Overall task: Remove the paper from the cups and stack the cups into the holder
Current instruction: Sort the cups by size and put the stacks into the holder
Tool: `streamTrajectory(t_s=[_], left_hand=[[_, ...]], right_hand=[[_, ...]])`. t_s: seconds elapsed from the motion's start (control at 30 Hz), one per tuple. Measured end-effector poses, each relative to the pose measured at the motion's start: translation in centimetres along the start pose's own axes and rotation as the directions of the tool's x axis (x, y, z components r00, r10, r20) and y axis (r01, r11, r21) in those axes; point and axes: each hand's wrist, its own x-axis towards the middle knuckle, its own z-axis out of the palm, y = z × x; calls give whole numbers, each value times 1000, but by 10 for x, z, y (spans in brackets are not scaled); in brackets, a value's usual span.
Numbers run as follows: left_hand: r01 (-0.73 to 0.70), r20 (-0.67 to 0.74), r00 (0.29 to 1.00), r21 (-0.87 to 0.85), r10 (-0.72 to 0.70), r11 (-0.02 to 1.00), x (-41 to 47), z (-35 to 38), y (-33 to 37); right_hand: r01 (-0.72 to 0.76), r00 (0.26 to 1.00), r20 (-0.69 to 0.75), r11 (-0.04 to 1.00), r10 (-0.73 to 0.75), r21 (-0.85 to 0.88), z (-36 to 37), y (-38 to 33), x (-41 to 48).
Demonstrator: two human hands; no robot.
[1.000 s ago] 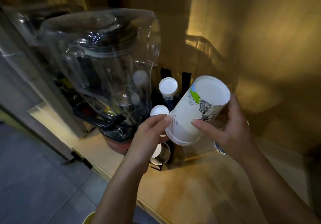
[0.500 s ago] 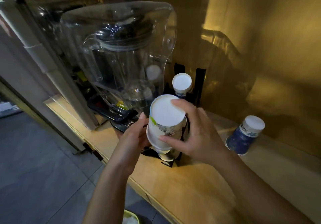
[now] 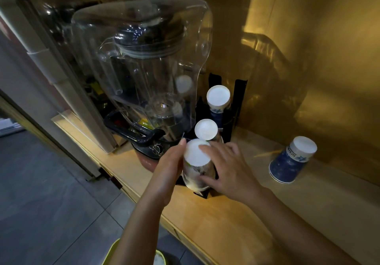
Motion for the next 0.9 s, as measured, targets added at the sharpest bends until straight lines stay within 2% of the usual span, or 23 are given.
streamTrajectory(t_s=[0.07,0.13,0.17,0.2,0.3,0.43,0.6,0.7,0.9], left_hand=[[-62,-91,992,236,86,970,2,-3,-10],[-95,-77,981,603,176,792,4,-3,-18],[-103,-58,977,715,206,691,5,-1,-22],[-113,-46,972,767,231,632,5,0,-26],[-134,-36,960,810,277,570,7,1,-29],[-252,74,922,860,380,444,6,5,-30],[-435,210,827,827,522,356,5,24,-8],[-524,274,770,787,576,325,9,47,11],[-669,388,703,645,596,369,24,119,35]], right_hand=[[39,999,36,997,-37,-69,9,5,-7],[57,997,59,994,-52,-90,15,9,-11],[54,997,67,994,-48,-91,16,11,-11],[50,996,74,994,-43,-92,17,12,-11],[52,995,92,993,-43,-105,15,15,-8],[74,989,133,991,-58,-113,11,13,-9],[60,998,-18,998,-61,-37,-14,22,-13],[-48,997,-59,995,42,-90,-39,38,-16],[-324,939,-168,936,301,-135,-80,79,-42]])
